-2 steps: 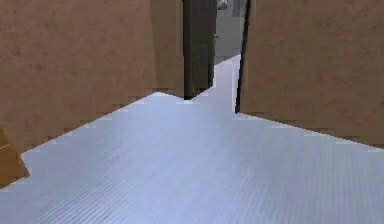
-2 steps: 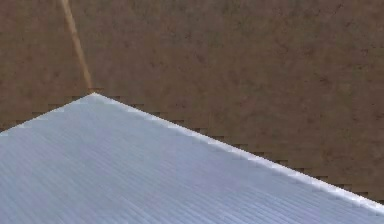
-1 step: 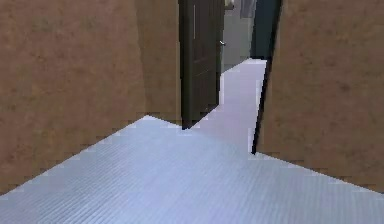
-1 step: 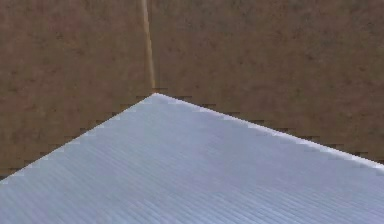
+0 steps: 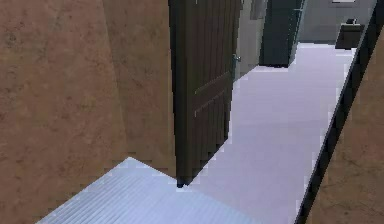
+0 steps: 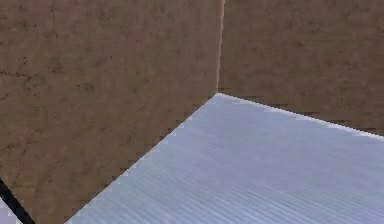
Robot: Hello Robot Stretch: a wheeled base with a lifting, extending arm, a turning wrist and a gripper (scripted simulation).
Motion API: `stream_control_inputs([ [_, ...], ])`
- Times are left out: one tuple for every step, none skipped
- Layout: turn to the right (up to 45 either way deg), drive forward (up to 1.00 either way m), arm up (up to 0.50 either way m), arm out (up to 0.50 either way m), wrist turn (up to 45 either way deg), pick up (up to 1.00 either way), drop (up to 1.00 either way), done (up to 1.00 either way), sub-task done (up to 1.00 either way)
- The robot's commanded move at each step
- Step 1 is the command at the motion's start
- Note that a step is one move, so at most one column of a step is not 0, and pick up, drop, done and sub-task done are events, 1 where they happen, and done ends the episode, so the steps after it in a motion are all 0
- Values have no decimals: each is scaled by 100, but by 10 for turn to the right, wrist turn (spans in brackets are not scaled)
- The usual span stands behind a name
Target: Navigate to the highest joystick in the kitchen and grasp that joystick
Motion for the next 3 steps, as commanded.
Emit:
stream_control_inputs([
  [0, 50, 0, 0, 0, 0, 0, 0, 0],
  [300, 0, 0, 0, 0, 0, 0, 0, 0],
  [0, 60, 0, 0, 0, 0, 0, 0, 0],
])
